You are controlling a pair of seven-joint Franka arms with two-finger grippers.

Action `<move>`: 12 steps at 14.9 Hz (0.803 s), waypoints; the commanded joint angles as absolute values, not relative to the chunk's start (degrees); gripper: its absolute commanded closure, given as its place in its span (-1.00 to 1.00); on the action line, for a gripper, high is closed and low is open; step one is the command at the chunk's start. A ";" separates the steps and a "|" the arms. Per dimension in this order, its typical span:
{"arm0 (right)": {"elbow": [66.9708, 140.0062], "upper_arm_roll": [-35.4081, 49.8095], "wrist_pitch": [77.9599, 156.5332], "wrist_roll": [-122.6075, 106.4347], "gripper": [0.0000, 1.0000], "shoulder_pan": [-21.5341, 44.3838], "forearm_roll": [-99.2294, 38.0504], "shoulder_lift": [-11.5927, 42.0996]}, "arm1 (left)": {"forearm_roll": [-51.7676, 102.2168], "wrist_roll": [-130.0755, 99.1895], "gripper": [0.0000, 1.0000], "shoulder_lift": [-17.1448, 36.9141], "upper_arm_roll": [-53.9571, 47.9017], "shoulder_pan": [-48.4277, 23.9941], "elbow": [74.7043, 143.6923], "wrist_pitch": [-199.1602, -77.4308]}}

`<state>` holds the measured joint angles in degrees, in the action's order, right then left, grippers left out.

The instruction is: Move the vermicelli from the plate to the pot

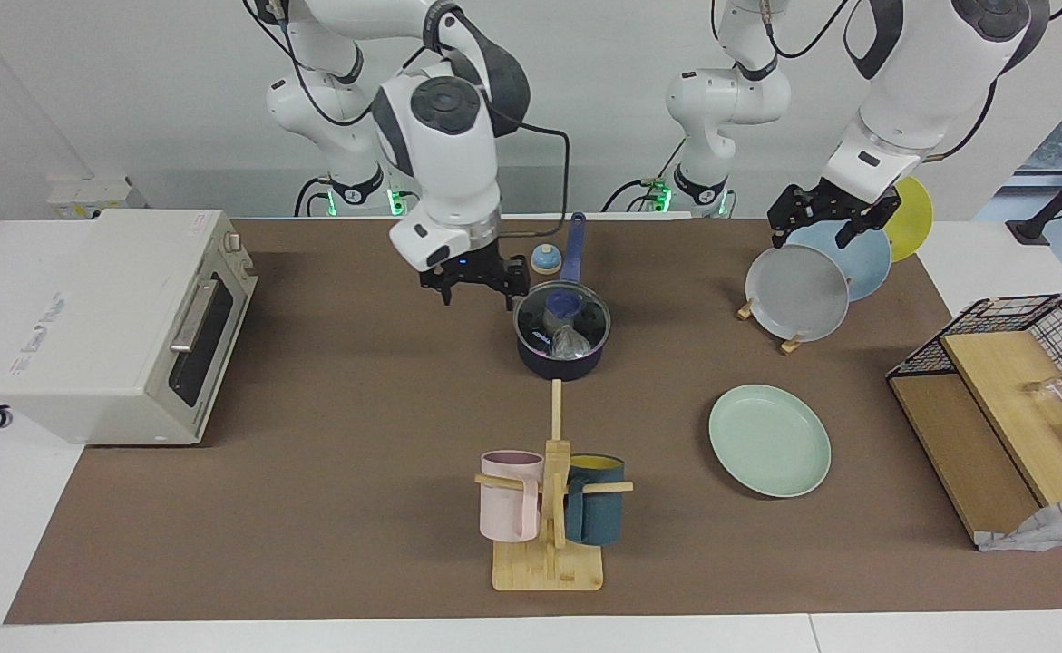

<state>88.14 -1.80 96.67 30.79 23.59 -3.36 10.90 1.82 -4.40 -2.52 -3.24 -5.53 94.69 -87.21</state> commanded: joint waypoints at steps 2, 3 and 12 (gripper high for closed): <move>89.47 -1.05 91.77 25.32 -1.00 18.20 -3.25 4.85 | 1.23 -4.13 -1.00 -2.81 -3.60 -4.83 94.39 -86.57; 89.73 -1.05 89.84 24.44 -1.00 16.54 -3.25 3.35 | 1.23 -4.13 -1.00 -2.81 -3.60 -4.83 94.39 -86.57; 92.99 -1.32 85.25 -0.34 -1.00 5.01 0.43 -1.14 | 1.23 -4.13 -1.00 -2.81 -3.60 -4.83 94.39 -86.57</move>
<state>91.04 -1.92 84.56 3.88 6.30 -1.06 0.03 1.82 -4.40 -2.52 -3.24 -5.52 94.69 -87.21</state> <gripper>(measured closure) 0.000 0.000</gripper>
